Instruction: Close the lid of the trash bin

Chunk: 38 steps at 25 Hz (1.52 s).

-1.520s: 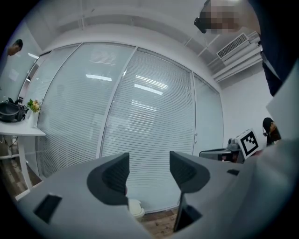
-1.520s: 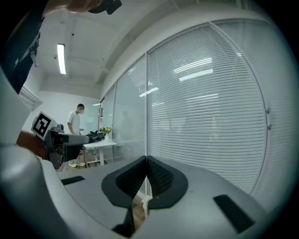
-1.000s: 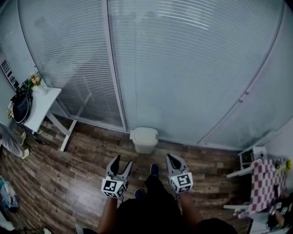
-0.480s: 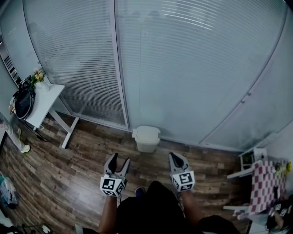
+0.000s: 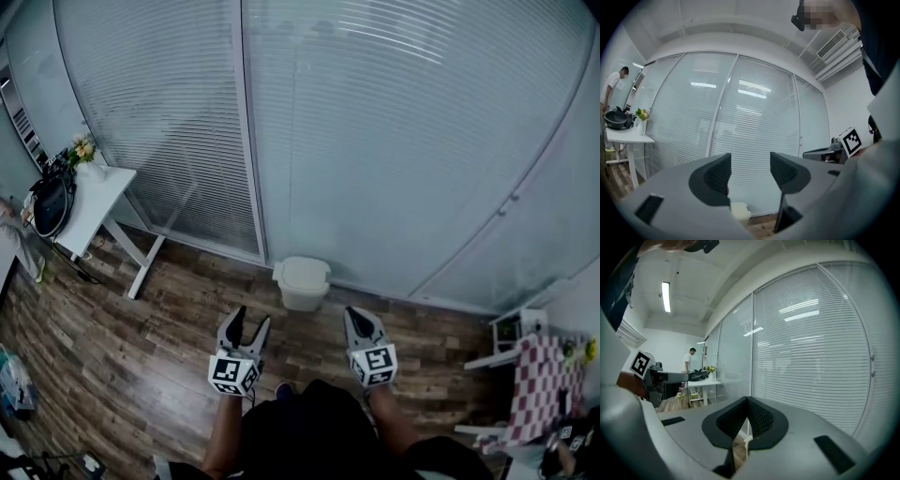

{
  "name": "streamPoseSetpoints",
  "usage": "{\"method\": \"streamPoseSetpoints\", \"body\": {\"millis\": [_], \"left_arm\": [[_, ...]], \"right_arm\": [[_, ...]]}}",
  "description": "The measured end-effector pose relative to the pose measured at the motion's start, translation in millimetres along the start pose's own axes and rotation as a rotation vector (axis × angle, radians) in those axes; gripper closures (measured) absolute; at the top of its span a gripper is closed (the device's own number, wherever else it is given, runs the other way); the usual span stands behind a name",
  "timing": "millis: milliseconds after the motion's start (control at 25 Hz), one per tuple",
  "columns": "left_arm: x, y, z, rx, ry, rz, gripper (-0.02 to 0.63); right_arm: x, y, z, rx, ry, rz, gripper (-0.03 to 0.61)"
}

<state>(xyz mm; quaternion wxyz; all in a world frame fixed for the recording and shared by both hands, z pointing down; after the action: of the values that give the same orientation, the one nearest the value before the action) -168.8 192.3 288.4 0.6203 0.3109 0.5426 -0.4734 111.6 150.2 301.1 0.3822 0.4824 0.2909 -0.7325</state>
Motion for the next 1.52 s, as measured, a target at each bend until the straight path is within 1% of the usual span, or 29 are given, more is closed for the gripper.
{"method": "streamPoseSetpoints", "body": {"millis": [120, 160, 200, 240, 280, 360, 560, 760, 880, 1000, 1120, 1240, 1360, 1520], "left_arm": [[-3, 1, -1, 0.009, -0.014, -0.004, 0.363], [-4, 0, -1, 0.017, -0.018, -0.006, 0.399], [-6, -1, -1, 0.028, -0.019, -0.009, 0.481], [-7, -2, -2, 0.035, -0.019, -0.013, 0.546], [-7, -2, -2, 0.038, -0.019, -0.014, 0.576], [-7, -3, -2, 0.034, -0.022, -0.001, 0.605], [-8, 1, -1, 0.009, -0.035, 0.054, 0.606], [-4, 0, 1, 0.007, -0.032, 0.043, 0.606], [0, -3, 3, 0.029, -0.024, 0.054, 0.606], [-1, -2, 4, 0.028, -0.024, 0.062, 0.606], [-2, 2, 4, 0.01, -0.027, 0.074, 0.606], [-1, 15, 4, -0.028, -0.037, 0.085, 0.606], [-5, 21, 5, -0.047, -0.056, 0.058, 0.606], [-9, 14, 7, -0.032, -0.059, 0.073, 0.606]], "right_arm": [[2, -1, 1, -0.001, 0.002, -0.012, 0.573], [1, -1, 1, -0.001, 0.003, -0.011, 0.573], [1, 0, 1, -0.003, -0.002, -0.011, 0.573], [0, 0, 0, -0.003, -0.01, -0.01, 0.573], [-1, 0, 0, 0.001, -0.019, -0.007, 0.572], [1, -4, 0, 0.015, -0.029, 0.002, 0.572], [2, -9, 1, 0.003, -0.014, -0.011, 0.574], [9, -15, 1, -0.007, -0.008, -0.013, 0.574], [9, -17, 7, 0.011, -0.005, -0.015, 0.574], [9, -22, 7, 0.03, -0.003, -0.02, 0.575], [11, -27, 6, 0.037, 0.012, 0.0, 0.575], [9, -29, 5, 0.036, 0.007, -0.011, 0.575], [9, -33, 4, 0.04, 0.011, -0.015, 0.575], [10, -33, 1, 0.041, -0.024, -0.056, 0.575]]}}
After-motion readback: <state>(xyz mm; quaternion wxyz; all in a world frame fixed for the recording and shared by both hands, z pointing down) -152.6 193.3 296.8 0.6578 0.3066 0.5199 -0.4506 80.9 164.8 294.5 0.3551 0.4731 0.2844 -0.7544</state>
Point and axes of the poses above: the fingertips, and each gripper's own axes: z forward along the fingers, y to its right, x out of its top, the point moved 6 cm from there along -z, backward along the fingers, and after that the axes turned 10 degrees about -y, right-handed, at the moved point
